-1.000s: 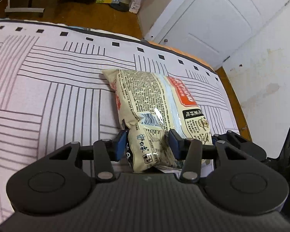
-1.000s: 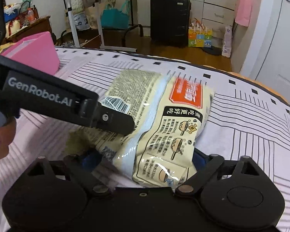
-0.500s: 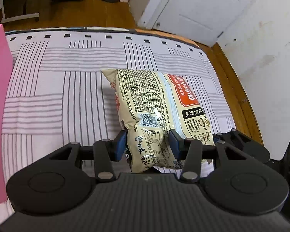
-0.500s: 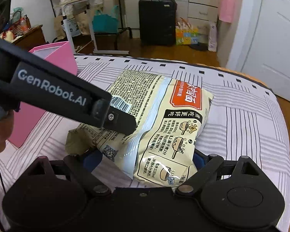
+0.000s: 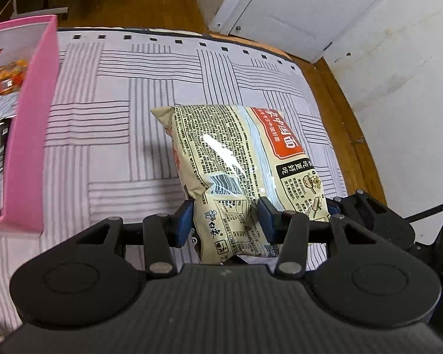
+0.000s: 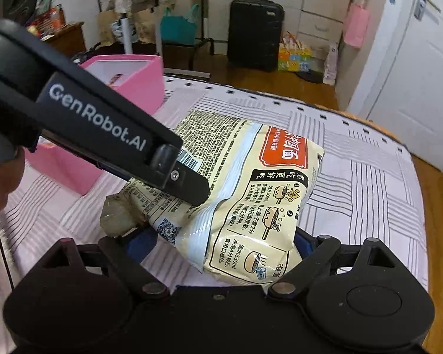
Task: Organize snacks
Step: 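Carry the noodle packet with the left tool over the pink box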
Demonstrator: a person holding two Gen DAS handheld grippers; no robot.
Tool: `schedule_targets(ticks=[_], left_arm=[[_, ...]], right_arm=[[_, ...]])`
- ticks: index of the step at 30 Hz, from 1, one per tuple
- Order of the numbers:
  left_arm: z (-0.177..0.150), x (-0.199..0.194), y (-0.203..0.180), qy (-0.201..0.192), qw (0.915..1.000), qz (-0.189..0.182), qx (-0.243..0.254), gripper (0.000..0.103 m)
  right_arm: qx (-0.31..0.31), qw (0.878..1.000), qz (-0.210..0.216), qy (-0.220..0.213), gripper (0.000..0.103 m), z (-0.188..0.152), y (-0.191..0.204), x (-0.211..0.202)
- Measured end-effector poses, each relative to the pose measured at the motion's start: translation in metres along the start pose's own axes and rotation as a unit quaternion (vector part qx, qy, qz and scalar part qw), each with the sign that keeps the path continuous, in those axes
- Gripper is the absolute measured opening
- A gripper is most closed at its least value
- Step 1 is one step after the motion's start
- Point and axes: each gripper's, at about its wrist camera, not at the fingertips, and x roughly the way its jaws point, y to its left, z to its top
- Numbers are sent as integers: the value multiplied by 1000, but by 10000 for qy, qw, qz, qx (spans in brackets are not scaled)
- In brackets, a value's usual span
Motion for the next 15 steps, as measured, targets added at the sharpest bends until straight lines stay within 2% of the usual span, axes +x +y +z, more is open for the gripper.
schedule_targets(ticks=[6, 10, 15], left_arm=[[-16, -49, 14, -149, 9998, -99, -10, 45], [-20, -86, 31, -416, 9990, -141, -27, 45], [-25, -129, 58, -868, 9961, -24, -146, 45]], right_arm=[[-392, 9989, -78, -227, 93, 8, 33, -28], [-645, 9968, -33, -479, 92, 20, 54, -43], [-1036, 9876, 493, -1069, 92, 44, 77, -59]])
